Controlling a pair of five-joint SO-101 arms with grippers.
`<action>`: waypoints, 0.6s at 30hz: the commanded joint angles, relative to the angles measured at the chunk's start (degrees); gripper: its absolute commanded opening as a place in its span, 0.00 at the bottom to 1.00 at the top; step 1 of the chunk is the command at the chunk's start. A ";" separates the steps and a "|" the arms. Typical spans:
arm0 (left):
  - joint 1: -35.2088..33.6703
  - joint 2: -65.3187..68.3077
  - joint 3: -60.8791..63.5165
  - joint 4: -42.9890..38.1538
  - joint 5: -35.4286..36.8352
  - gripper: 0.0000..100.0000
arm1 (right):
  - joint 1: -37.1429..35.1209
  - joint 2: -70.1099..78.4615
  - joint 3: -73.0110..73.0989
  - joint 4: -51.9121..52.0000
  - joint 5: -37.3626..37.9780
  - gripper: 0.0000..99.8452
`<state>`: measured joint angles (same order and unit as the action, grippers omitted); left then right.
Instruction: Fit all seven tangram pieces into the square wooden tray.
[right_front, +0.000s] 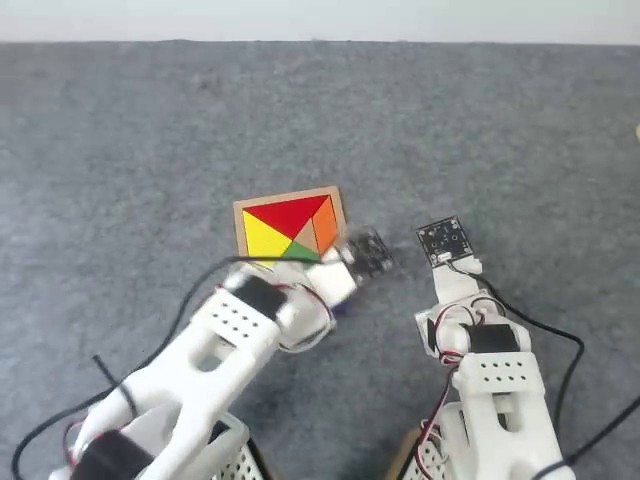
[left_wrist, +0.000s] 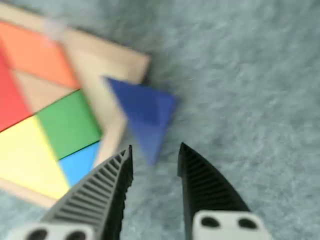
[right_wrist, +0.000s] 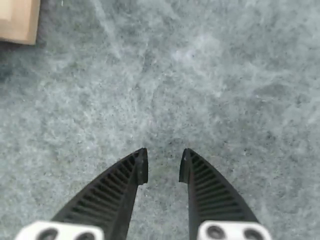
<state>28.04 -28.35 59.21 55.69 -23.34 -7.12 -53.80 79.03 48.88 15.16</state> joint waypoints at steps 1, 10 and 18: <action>2.73 6.24 1.01 -8.00 2.20 0.15 | 0.40 -1.19 -0.35 -0.92 0.62 0.11; 0.44 17.76 -8.22 -7.74 1.85 0.15 | 0.40 -1.19 -0.35 -0.75 0.62 0.11; -5.10 23.12 -14.29 -9.49 0.53 0.15 | 0.40 -1.27 -0.35 -0.66 0.62 0.11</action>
<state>25.14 -6.46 48.92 47.52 -21.93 -7.12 -53.80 79.03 48.88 15.16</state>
